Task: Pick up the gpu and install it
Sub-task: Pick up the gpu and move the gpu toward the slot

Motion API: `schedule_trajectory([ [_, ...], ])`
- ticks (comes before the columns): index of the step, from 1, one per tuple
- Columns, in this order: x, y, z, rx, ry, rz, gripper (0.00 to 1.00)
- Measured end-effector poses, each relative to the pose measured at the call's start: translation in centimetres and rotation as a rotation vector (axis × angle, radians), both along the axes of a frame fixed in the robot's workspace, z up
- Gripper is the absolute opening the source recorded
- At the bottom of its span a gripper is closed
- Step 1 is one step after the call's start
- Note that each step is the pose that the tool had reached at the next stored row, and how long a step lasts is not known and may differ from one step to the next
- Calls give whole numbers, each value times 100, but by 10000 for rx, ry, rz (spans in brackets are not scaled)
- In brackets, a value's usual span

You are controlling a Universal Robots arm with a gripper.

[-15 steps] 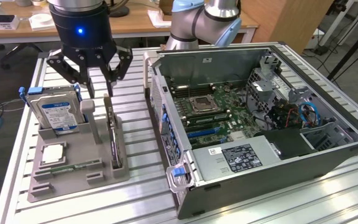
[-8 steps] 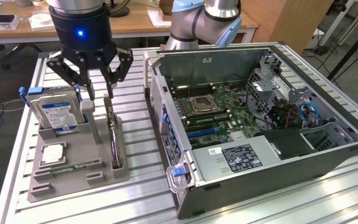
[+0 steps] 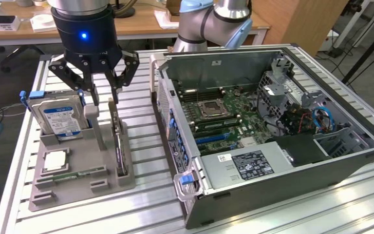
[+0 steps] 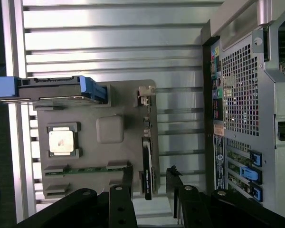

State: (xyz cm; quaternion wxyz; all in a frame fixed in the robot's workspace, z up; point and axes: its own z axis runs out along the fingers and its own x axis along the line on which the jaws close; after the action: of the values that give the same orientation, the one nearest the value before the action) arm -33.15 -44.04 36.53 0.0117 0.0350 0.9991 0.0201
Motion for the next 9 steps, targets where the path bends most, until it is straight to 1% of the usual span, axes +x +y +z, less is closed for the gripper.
schedule_trajectory([
  [9, 0, 0, -9, -1, 1, 1, 42],
])
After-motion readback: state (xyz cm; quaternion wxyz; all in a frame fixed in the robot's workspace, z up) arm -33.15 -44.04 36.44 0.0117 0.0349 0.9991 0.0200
